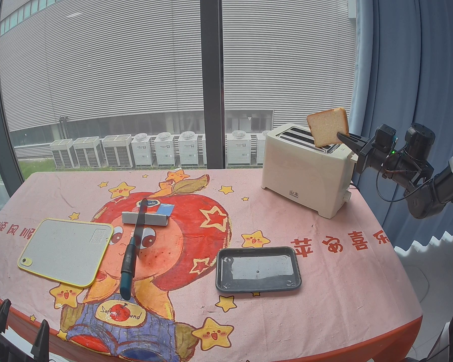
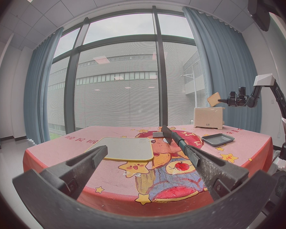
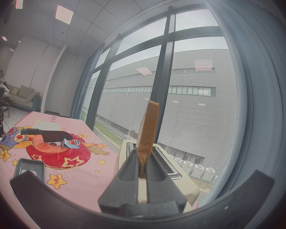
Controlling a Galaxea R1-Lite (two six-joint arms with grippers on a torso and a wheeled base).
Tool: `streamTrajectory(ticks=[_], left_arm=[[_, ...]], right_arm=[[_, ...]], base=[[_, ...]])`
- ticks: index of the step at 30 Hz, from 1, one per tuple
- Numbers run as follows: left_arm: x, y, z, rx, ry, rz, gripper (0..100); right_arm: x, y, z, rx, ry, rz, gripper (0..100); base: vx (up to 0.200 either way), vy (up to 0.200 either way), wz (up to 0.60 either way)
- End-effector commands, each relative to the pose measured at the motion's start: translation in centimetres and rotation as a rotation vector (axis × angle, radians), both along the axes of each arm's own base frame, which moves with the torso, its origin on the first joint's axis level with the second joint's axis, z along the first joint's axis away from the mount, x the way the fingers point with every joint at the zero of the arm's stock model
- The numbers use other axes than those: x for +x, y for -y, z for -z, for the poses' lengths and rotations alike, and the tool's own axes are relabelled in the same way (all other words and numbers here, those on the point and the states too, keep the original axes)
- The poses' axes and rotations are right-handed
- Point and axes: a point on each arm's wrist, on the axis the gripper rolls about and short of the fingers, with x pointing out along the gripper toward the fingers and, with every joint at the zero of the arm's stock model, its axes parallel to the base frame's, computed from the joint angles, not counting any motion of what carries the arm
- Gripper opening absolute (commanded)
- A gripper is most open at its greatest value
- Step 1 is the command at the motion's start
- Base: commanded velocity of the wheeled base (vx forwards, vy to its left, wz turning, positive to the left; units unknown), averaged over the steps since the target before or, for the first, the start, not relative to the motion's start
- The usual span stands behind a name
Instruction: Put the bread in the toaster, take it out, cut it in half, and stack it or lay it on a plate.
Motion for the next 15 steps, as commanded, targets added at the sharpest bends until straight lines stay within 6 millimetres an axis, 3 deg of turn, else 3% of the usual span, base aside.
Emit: streamTrajectory(ticks=[1,15], left_arm=[[0.12,0.00,0.45,0.000,-0.016,0.000,100],[0.12,0.00,0.45,0.000,-0.016,0.000,100]], right_arm=[[0.28,-0.16,0.44,-0.001,-0.008,-0.004,0],[1.16,-0.02,-0.21,0.002,0.026,0.001,0]], base=[[0.000,0.000,0.00],[0.000,0.000,0.00]])
